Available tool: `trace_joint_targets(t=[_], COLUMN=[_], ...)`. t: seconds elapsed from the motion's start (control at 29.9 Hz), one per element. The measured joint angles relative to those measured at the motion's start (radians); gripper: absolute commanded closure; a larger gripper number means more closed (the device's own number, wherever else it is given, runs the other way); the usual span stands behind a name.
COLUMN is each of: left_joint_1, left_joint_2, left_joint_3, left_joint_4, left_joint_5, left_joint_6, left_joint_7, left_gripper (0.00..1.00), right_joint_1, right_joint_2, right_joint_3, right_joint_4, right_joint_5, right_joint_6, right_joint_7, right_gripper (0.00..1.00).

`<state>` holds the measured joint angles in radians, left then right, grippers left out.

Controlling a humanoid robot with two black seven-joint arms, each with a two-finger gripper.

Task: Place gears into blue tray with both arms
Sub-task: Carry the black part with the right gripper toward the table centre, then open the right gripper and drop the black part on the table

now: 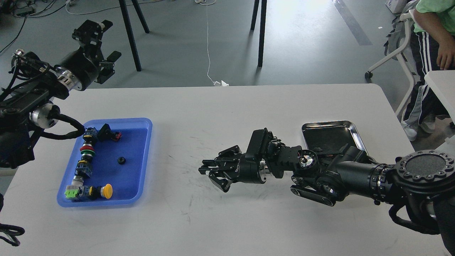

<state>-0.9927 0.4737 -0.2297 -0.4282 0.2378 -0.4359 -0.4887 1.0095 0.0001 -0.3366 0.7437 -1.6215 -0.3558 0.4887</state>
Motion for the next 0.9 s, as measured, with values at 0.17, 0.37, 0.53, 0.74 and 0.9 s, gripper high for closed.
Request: trace_joint_targets(t=[0.17,0.37,0.53,0.74,0.9], left_joint_1=[0.001,0.002,0.002,0.006,0.016], left_joint_2=[0.005,0.009,0.009,0.018,0.015], left_joint_3=[-0.001,-0.002,-0.002,-0.039,-0.069], left_joint_4=[0.000,0.000,0.000,0.000,0.000], left_joint_5=[0.000,0.000,0.000,-0.005,-0.013], left_joint_6=[0.000,0.000,0.002,0.015,0.024], left_joint_7=[0.000,0.000,0.000,0.000,0.000], left_gripper=[0.01,0.01,0.01,0.01,0.01], right_joint_1=[0.000,0.001,0.002,0.009,0.013], right_joint_2=[0.000,0.000,0.000,0.000,0.000], right_joint_3=[0.000,0.001,0.001,0.019,0.075], right_joint_4=[0.000,0.000,0.001,0.002,0.001], right_joint_5=[0.001,0.005,0.008,0.016,0.022], right_joint_6=[0.001,0.001,0.003,0.002,0.001], right_joint_7=[0.000,0.000,0.000,0.000,0.000], right_gripper=[0.57,0.43,0.43,0.38,0.34])
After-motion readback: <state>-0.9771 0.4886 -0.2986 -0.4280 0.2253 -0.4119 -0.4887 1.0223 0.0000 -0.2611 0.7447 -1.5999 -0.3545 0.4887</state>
